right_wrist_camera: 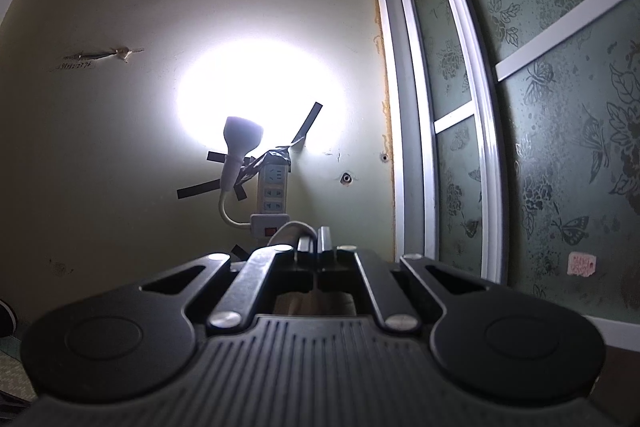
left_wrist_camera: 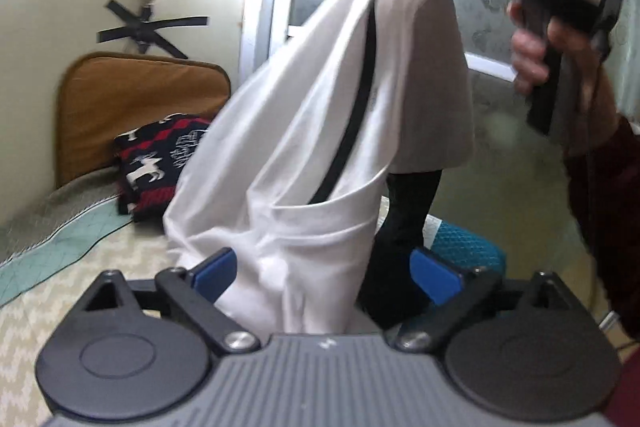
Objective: Fold small clothes
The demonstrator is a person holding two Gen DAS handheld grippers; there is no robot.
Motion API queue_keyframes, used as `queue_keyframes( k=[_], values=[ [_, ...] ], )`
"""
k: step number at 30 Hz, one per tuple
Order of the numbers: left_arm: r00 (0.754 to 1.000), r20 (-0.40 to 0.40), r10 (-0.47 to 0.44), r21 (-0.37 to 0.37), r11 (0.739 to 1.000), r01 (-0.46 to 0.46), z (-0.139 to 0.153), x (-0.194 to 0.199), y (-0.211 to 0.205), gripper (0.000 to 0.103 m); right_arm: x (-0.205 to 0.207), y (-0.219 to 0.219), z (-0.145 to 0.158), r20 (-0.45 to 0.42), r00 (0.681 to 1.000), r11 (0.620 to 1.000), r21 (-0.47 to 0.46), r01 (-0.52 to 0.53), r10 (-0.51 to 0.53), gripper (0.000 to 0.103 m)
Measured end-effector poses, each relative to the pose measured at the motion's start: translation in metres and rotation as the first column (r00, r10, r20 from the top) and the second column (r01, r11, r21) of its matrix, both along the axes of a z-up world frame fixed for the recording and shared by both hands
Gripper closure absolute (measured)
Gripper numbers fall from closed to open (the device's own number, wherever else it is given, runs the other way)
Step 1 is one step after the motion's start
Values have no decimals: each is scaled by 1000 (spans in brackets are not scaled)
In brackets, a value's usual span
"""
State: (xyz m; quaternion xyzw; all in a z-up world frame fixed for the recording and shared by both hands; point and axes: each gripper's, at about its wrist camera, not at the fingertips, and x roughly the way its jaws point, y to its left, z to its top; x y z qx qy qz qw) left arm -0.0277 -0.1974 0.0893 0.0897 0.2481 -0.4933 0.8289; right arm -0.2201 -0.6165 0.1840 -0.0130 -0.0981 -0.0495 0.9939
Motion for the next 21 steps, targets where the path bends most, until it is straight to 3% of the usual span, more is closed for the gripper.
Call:
queue_keyframes(
  k=[1,3,4,5,9,12,17,21],
  values=[
    [1000,12,17,28,999,-18,-5,0,-9,11,-1,2,2,2,1000,1000,-3,0,0,99],
    [999,-2,44,73,996,-44,-18,4,-17,32,-5,4,6,14,1000,1000,-6,1,-1,99],
    [998,-17,61,90,994,-59,-23,8,-16,67,-8,5,8,22,1000,1000,-8,5,-5,99],
    [996,-32,79,97,992,-75,-25,11,-11,95,-11,7,10,30,1000,1000,-11,8,-7,99],
    [971,-12,237,-36,971,-237,-2,16,53,96,-14,13,14,34,999,999,-32,6,-5,99],
    [930,49,363,-164,922,-351,35,11,113,97,-11,19,16,27,999,999,-35,-24,25,99],
    [813,236,532,-294,837,-462,101,-40,180,97,-12,46,25,54,990,991,-43,-130,132,99],
    [704,373,605,-382,791,-477,153,-96,209,97,-26,69,44,109,971,976,-65,-209,215,99]
  ],
)
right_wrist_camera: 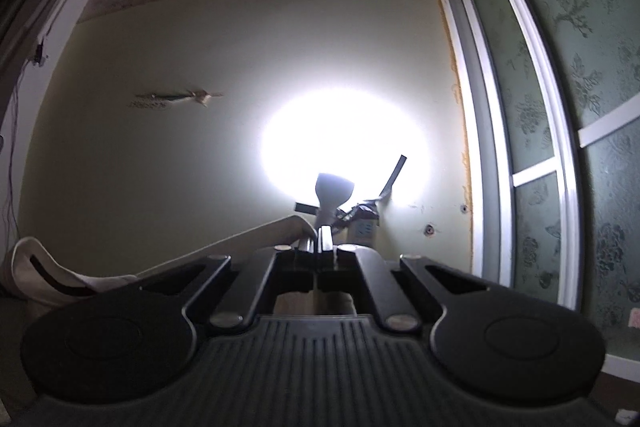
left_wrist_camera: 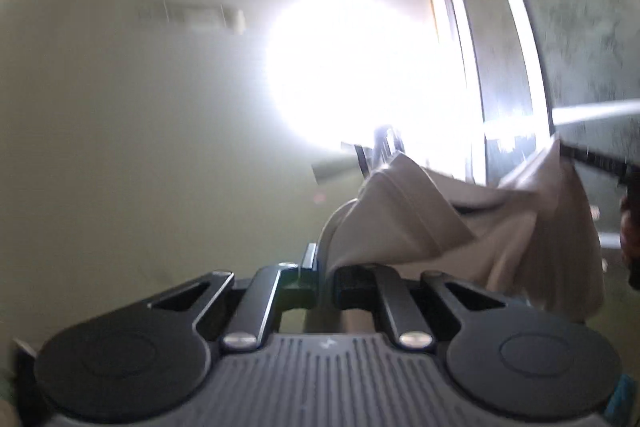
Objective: Fold small clothes
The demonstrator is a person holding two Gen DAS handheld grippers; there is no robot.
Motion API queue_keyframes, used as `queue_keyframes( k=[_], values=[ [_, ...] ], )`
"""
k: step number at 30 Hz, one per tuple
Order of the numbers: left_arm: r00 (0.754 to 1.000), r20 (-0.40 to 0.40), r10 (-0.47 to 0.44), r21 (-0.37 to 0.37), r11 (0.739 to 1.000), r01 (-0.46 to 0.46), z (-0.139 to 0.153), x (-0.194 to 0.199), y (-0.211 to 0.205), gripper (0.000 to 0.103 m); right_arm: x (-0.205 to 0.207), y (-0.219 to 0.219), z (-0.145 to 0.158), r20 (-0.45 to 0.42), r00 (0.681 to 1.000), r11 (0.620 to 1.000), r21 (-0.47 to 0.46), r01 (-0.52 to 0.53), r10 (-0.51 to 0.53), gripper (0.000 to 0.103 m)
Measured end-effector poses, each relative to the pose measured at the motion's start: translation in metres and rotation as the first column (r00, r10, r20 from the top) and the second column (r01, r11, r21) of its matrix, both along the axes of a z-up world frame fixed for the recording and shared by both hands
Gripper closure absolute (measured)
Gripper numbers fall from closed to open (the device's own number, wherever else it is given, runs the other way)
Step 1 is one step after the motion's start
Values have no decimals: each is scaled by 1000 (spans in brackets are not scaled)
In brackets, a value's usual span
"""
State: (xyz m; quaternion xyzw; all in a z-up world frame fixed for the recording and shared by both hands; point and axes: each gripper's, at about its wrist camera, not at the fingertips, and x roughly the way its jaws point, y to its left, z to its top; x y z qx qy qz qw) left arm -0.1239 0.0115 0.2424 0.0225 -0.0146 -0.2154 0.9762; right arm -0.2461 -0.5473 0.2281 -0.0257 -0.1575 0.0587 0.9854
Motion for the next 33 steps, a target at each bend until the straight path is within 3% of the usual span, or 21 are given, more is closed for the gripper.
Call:
queue_keyframes(
  k=[3,9,13,16,21,25,27,29,31,33],
  values=[
    [988,138,71,-8,997,-71,38,-44,14,97,-16,10,21,51,997,998,7,-62,62,99],
    [924,323,206,20,974,-224,102,-101,13,97,-54,23,76,151,978,989,4,-149,147,99],
    [883,374,285,91,936,-341,128,-79,-2,97,-52,27,108,155,973,985,7,-174,171,99],
    [898,318,305,150,919,-366,119,-25,-16,97,-25,34,111,113,980,986,2,-166,164,99],
    [931,107,350,297,882,-366,47,77,-25,96,73,48,71,-92,983,987,32,-157,159,99],
    [912,-99,398,403,854,-329,-37,171,-36,96,176,66,14,-289,950,993,50,-106,116,99],
    [883,-187,430,424,846,-323,-74,219,-39,96,227,77,-17,-361,929,997,50,-67,80,99],
    [837,-258,483,446,828,-340,-111,269,-48,92,280,92,-52,-435,899,999,41,-28,43,99],
    [777,-325,538,512,792,-334,-157,309,-59,90,323,102,-91,-544,839,1000,-12,1,-8,89],
    [736,-392,552,555,780,-289,-197,328,-64,90,347,100,-132,-639,767,998,-51,42,-65,75]
  ],
)
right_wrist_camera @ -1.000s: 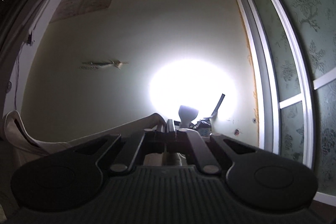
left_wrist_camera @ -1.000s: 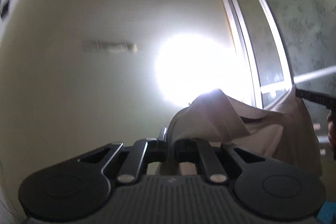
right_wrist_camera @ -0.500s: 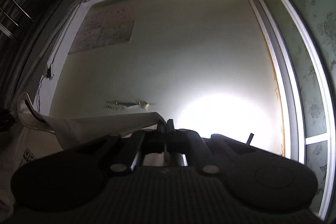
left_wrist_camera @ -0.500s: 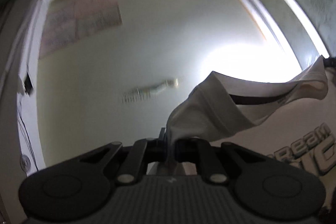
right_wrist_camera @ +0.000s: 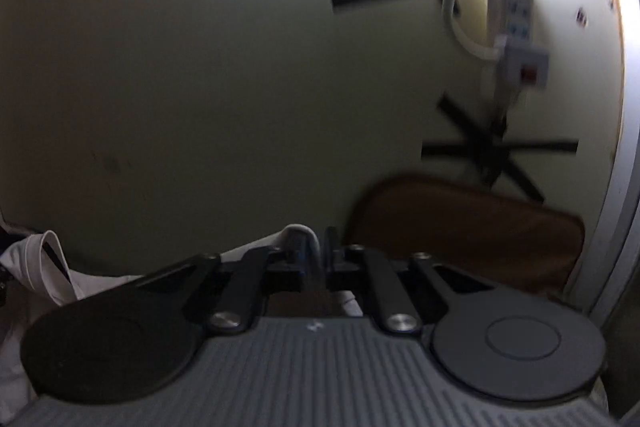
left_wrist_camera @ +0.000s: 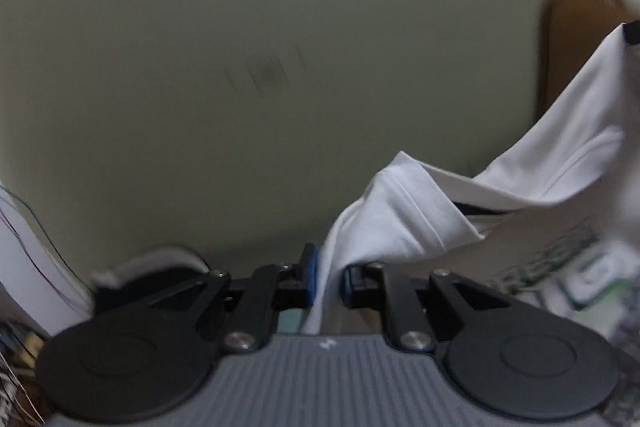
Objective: Fold small clothes
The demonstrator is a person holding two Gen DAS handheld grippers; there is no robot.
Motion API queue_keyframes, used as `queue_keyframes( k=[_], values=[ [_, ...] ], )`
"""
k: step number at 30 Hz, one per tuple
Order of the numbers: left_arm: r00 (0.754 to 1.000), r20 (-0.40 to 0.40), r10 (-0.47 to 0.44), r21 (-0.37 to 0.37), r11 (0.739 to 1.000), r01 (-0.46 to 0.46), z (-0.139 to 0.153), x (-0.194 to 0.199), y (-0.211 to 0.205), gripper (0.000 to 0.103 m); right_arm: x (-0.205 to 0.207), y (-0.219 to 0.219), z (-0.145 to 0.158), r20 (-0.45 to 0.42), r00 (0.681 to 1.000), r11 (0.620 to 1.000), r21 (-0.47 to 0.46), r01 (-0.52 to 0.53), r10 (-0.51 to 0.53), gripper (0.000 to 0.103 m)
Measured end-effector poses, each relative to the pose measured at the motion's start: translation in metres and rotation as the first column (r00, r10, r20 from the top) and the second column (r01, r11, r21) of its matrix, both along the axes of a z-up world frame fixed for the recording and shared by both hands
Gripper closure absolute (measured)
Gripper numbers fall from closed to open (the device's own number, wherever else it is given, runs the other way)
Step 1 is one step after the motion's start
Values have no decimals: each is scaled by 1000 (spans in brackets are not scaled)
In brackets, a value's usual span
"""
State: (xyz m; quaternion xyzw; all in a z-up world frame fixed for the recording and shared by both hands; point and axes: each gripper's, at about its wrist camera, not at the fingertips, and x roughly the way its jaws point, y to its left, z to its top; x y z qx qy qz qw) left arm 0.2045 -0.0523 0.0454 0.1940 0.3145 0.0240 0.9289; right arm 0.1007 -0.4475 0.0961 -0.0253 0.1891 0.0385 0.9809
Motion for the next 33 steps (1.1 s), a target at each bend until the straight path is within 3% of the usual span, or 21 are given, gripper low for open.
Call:
queue_keyframes(
  k=[3,5,7,9,10,11,12,13,15,16,17,18,19,21,23,26,27,29,30,31,33],
  values=[
    [998,-44,-39,-1,999,39,-31,-13,8,88,-7,-24,-36,-78,996,999,35,-30,33,75],
    [998,-33,-52,-13,999,52,-34,-34,26,74,-24,-47,-53,-121,991,997,56,-47,54,73],
    [998,-29,-59,-44,997,58,-30,-59,46,61,-47,-66,-66,-160,985,996,59,-63,72,59],
    [998,-42,-55,-116,992,50,-19,-79,68,38,-73,-82,-82,-190,978,995,68,-73,85,43],
    [996,-69,-58,-186,981,45,-20,-90,80,23,-83,-89,-89,-202,975,993,87,-77,93,35],
    [993,-100,-70,-258,965,42,-20,-98,89,15,-92,-96,-95,-215,971,990,114,-78,101,33],
    [988,-130,-81,-326,945,35,-24,-106,100,14,-105,-95,-94,-224,968,987,141,-82,113,32],
    [984,-155,-88,-383,924,23,-29,-114,106,14,-110,-98,-97,-231,965,982,171,-86,125,32],
    [982,-173,-77,-427,904,-4,-36,-120,111,17,-121,-94,-104,-240,958,971,216,-103,155,32],
    [982,-176,-70,-426,905,-12,-41,-122,110,28,-128,-88,-106,-244,954,966,229,-119,175,37],
    [981,-185,-66,-423,906,-19,-47,-126,109,54,-128,-84,-108,-251,949,965,227,-133,190,48],
    [977,-204,-63,-422,906,-30,-48,-122,108,71,-126,-77,-110,-266,945,971,196,-138,188,94],
    [973,-224,-57,-422,906,-44,-53,-119,105,100,-123,-73,-111,-275,948,980,156,-123,163,98],
    [980,-200,-19,-363,930,-56,-56,-114,101,100,-120,-77,-103,-222,971,993,101,-63,85,98],
    [986,-148,81,-282,952,-120,-50,-108,111,100,-115,-92,-88,-121,989,996,2,88,-88,98],
    [964,-137,227,-320,911,-260,-39,-97,147,100,-102,-118,-73,-108,961,966,4,258,-256,93],
    [959,-134,249,-332,901,-280,-35,-96,155,99,-104,-120,-66,-112,963,966,54,252,-245,90],
    [959,-114,260,-355,891,-284,-27,-102,163,89,-112,-106,-54,-59,979,975,91,201,-196,83],
    [960,-102,259,-366,888,-278,-24,-108,164,85,-115,-92,-48,-29,985,983,74,170,-168,63],
    [962,-89,259,-366,890,-274,-21,-114,164,77,-118,-76,-43,-3,991,990,59,132,-132,54],
    [968,-59,244,-364,898,-249,-16,-130,163,69,-120,-49,-34,7,1000,997,81,2,-3,54]
  ],
)
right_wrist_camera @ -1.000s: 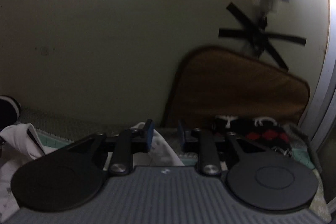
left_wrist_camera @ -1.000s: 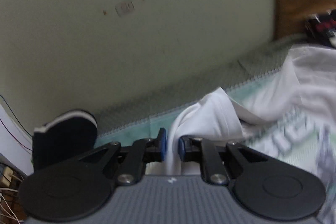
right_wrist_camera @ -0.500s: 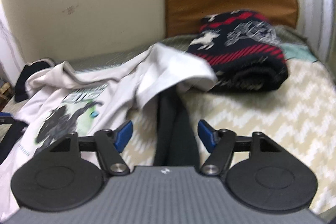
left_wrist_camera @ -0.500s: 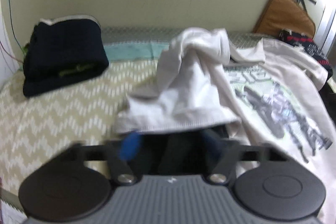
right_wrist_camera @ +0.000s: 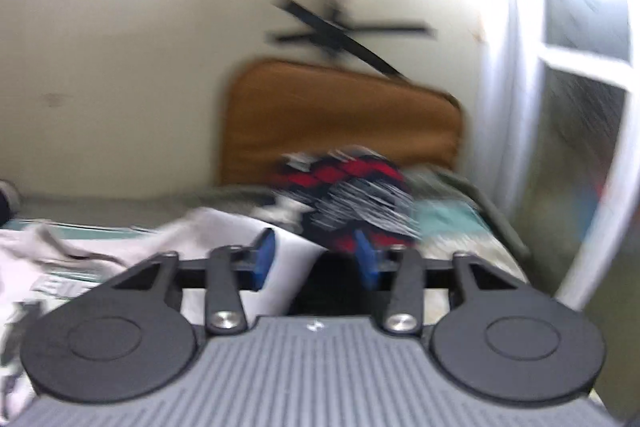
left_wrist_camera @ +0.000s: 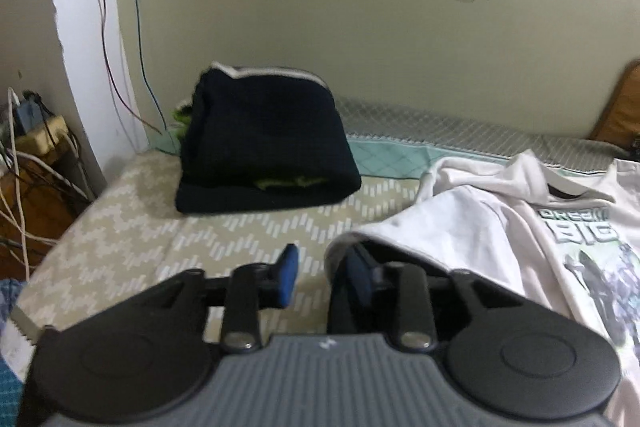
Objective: Fold small clothes
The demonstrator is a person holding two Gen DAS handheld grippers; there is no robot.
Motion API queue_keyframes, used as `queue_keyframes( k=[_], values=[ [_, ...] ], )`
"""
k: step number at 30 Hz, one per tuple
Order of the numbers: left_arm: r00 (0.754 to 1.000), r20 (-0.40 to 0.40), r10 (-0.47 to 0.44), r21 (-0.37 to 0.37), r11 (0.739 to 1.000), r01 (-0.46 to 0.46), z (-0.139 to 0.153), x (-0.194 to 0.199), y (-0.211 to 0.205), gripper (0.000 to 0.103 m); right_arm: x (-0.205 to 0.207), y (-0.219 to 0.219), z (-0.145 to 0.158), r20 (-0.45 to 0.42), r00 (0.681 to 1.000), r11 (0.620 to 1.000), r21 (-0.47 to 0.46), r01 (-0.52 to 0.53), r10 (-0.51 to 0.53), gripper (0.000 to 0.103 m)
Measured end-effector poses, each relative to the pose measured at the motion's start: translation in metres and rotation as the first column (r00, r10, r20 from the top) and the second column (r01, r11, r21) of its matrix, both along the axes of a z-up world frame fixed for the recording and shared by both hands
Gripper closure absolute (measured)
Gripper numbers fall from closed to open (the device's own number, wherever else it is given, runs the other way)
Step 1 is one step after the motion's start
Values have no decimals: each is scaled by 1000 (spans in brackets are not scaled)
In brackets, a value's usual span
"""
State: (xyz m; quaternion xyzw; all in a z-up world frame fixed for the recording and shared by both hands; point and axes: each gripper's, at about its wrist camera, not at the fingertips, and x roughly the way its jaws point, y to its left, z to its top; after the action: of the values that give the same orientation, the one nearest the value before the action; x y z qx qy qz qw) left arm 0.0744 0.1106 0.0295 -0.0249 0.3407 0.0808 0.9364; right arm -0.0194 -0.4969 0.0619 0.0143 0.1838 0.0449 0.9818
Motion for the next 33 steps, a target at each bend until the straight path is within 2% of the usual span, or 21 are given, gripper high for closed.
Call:
queue_keyframes(
  k=[1,3,5,6,7,9,12,13,15,18,19,20,21,22,23,24,25,27,30,33],
  values=[
    [1000,4,-14,-9,1000,14,2,-5,3,64,4,16,3,-20,996,996,25,-88,89,56],
    [999,11,-35,-25,999,36,4,-20,7,61,20,58,2,-77,966,968,62,-244,248,56],
    [999,13,-51,-36,998,52,1,-39,12,52,41,105,-5,-141,915,925,90,-368,378,62],
    [998,13,-56,-45,997,57,0,-50,13,49,54,130,-11,-180,883,901,100,-422,433,69],
    [998,10,-65,-65,996,65,-4,-63,15,45,68,154,-19,-219,851,878,113,-464,478,75],
    [996,-4,-85,-118,990,84,-8,-84,18,45,97,202,-37,-297,788,842,148,-520,539,76],
    [992,-22,-123,-197,973,117,-15,-114,15,41,138,258,-64,-405,721,823,191,-535,562,77],
    [989,-15,-146,-224,965,139,-17,-124,12,39,149,274,-72,-427,713,826,180,-535,555,78],
    [984,0,-179,-246,953,174,-20,-136,4,37,172,300,-80,-438,744,853,125,-506,505,79],
    [980,-18,-199,-238,953,189,-26,-139,-6,39,202,319,-74,-332,865,921,36,-388,377,78],
    [980,-37,-196,-222,958,183,-29,-136,-8,40,207,317,-70,-310,884,935,60,-350,350,76],
    [981,-54,-186,-208,963,171,-33,-134,-9,46,209,315,-66,-306,888,939,111,-326,345,76],
    [982,-69,-177,-202,966,160,-36,-131,-9,51,206,312,-62,-307,880,930,170,-325,364,76],
    [982,-84,-172,-211,966,151,-38,-127,-7,62,200,310,-58,-303,867,916,206,-345,395,76],
    [982,-92,-167,-226,964,142,-43,-124,-3,75,189,309,-55,-295,856,903,215,-373,424,76],
    [984,-86,-159,-237,962,135,-45,-121,2,82,177,308,-51,-287,843,889,211,-407,454,76],
    [985,-82,-152,-246,961,128,-46,-119,6,98,163,306,-50,-285,825,871,208,-444,489,76],
    [988,-77,-130,-268,958,105,-46,-114,14,99,138,301,-49,-286,780,831,222,-511,556,75],
    [998,-41,-41,-175,984,33,-34,-108,27,99,106,293,-54,-285,714,769,242,-591,639,75],
    [996,10,90,-87,992,-89,-9,-96,47,99,84,286,-65,-284,661,719,261,-644,694,74]
  ],
)
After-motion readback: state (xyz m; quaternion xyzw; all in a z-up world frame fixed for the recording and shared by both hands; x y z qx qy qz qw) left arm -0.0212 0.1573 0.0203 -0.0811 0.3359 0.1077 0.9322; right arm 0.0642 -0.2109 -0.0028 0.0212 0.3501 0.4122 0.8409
